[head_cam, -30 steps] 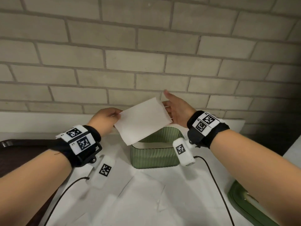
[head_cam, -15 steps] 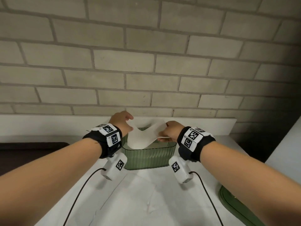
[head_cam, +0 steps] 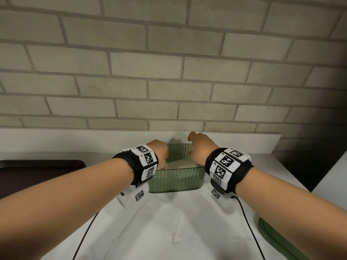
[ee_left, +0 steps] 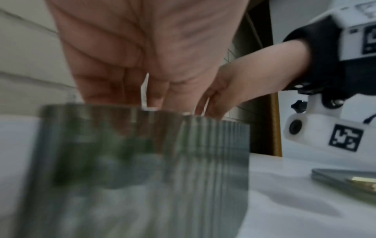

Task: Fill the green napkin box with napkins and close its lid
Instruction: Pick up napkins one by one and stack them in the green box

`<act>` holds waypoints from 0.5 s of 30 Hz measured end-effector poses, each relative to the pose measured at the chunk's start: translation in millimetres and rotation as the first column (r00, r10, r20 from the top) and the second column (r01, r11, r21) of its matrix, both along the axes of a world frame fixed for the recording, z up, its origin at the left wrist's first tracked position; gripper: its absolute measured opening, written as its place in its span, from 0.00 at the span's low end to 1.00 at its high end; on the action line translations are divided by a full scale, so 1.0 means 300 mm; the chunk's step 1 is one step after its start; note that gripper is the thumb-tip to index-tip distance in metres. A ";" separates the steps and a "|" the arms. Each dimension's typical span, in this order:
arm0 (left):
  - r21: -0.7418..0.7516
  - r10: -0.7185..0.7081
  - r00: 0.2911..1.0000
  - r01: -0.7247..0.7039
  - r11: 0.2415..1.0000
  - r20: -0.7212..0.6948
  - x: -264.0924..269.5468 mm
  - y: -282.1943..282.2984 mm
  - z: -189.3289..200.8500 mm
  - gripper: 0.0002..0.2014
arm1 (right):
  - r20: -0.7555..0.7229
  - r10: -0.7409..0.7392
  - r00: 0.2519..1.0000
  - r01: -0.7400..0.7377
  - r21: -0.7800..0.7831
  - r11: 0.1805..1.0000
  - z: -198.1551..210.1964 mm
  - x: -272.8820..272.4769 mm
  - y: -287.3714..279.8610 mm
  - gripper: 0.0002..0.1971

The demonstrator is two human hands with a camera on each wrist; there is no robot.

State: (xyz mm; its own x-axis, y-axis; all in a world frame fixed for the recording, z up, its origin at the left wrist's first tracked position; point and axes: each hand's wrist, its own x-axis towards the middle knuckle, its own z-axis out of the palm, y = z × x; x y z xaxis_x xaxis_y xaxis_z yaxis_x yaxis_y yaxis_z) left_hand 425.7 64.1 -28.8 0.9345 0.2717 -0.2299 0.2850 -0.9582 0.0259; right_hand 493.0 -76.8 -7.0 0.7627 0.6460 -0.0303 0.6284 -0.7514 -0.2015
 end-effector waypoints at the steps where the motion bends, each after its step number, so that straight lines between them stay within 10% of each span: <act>1: 0.012 -0.002 0.999 0.003 1.000 -0.050 0.021 -0.004 -0.012 0.06 | 0.034 0.029 0.999 -0.029 0.014 0.999 0.010 -0.015 -0.017 0.20; 5: 0.083 0.033 0.983 -0.018 0.996 -0.181 0.067 -0.010 -0.052 0.11 | 0.064 0.101 0.993 -0.107 0.102 0.989 0.037 -0.111 -0.101 0.07; 10: 0.108 0.024 0.950 0.011 0.994 -0.313 0.055 -0.035 -0.054 0.15 | -0.290 0.169 0.942 -0.248 -0.260 0.933 -0.055 -0.219 -0.152 0.19; 15: 0.150 -0.025 0.919 0.091 0.984 -0.394 0.135 0.044 -0.140 0.12 | -0.325 0.117 0.938 -0.213 -0.278 0.936 -0.193 -0.259 -0.107 0.20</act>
